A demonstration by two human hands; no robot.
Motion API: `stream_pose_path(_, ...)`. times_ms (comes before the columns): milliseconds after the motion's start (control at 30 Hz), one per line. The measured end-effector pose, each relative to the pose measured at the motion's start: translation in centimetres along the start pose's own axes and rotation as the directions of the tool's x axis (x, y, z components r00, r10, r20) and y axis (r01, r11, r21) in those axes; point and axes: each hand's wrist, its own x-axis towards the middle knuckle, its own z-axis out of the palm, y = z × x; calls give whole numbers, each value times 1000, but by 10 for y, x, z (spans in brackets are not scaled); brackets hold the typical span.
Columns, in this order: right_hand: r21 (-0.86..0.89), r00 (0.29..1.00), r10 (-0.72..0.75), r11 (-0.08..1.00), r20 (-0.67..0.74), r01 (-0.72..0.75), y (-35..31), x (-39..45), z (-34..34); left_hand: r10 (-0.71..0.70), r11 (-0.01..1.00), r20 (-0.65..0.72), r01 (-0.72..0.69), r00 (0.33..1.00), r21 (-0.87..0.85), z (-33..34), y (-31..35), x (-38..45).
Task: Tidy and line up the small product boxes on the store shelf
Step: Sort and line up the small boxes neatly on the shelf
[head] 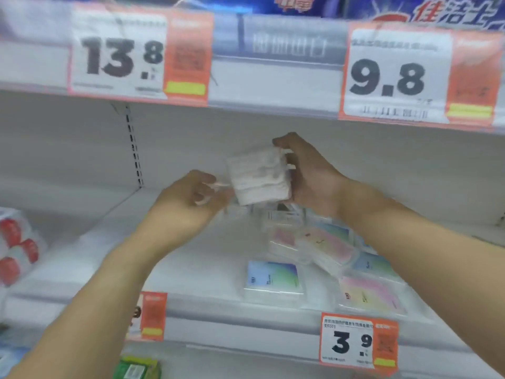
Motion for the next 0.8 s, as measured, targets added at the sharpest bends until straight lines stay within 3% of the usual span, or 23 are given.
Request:
stream_pose_path(33,-43,1000,-11,999,11,12,2,4,18,-27,979,21,23,999,204,-16,-13,-1)
stream_pose_path(100,-142,999,-29,989,41,34,6,16,57,-150,833,83,81,985,547,-45,-40,-9)
stream_pose_path(167,-210,999,-36,977,5,37,18,32,95,-253,742,138,101,958,662,-65,-64,-21)
stream_pose_path(267,-241,970,-195,958,-146,157,47,50,144,-278,723,81,153,957,673,-87,-85,-31)
stream_pose_path(333,-332,960,-250,922,-124,197,67,50,165,-343,695,40,225,939,683,-99,-91,-33)
stream_pose_path(433,-574,995,-101,815,2,84,83,36,177,-444,768,58,346,894,539,-112,-92,-35)
stream_pose_path(500,-671,994,-26,736,106,91,85,26,177,-452,801,56,377,890,465,-117,-91,-35)
stream_pose_path(633,-625,972,54,773,229,104,65,12,155,-436,703,-26,359,900,614,-114,-91,-25)
stream_pose_path(700,-788,983,-133,588,124,179,52,29,125,-336,725,-99,324,937,608,-104,-82,-20)
stream_pose_path(767,-932,955,-296,342,18,123,39,53,84,-185,822,-96,208,978,531,-89,-68,-17)
stream_pose_path(800,-960,946,-323,272,-32,60,33,63,63,-124,853,-66,140,990,503,-80,-60,-16)
